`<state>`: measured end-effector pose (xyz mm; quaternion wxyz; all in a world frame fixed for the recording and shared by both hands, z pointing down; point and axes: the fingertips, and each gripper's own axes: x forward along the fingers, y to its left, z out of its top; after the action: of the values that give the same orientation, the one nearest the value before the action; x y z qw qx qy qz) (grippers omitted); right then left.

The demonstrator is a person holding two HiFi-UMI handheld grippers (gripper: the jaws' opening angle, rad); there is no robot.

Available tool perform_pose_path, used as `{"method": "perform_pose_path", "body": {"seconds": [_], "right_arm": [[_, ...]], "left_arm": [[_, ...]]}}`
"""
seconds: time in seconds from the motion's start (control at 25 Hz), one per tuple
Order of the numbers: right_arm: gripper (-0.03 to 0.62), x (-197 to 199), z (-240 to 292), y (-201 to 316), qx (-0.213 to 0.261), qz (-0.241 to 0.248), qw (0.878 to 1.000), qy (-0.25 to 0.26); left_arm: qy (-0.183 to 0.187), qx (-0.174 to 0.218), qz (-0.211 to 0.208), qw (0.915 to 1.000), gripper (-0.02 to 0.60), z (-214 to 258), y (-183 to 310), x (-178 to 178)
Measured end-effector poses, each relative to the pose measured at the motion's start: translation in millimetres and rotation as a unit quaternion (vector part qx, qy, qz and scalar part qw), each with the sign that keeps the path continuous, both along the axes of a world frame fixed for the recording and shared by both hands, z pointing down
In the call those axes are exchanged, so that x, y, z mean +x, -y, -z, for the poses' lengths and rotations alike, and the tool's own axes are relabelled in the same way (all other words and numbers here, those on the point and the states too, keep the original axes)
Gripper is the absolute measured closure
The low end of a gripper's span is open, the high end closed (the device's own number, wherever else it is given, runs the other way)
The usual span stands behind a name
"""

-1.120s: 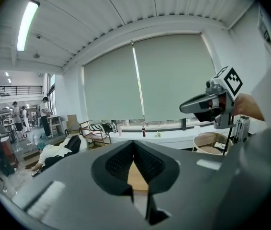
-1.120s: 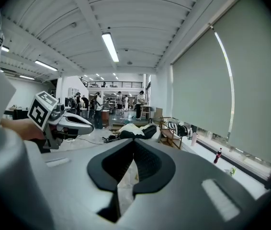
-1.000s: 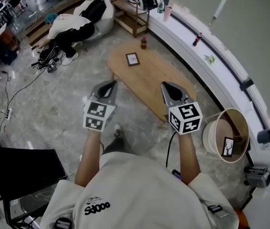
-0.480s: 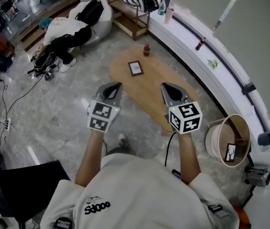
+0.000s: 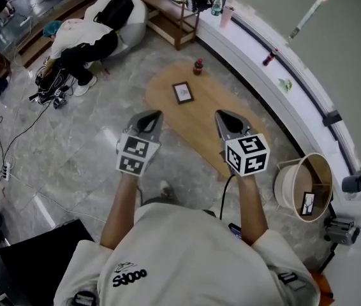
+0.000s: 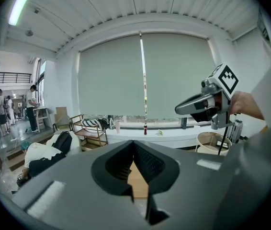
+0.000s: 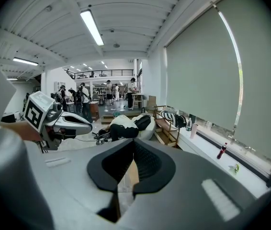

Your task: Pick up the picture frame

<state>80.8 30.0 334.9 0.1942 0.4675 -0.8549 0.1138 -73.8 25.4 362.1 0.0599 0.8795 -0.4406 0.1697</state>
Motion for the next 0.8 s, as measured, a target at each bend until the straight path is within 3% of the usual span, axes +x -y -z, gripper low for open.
{"method": "perform_pose_path", "body": {"seconds": [0.36, 0.8], "right_arm": [[0.589, -34.0, -6.7, 42.4, -0.004, -0.023, 1.000, 0.000], [0.588, -27.4, -23.1, 105.6, -0.026, -0.028, 0.999, 0.010]], "left_arm": [[-0.014, -0.005, -0.018, 0.9997, 0.571, -8.3, 49.9, -30.7], [-0.015, -0.013, -0.030, 0.9993, 0.571, -22.0, 113.8, -20.8]]}}
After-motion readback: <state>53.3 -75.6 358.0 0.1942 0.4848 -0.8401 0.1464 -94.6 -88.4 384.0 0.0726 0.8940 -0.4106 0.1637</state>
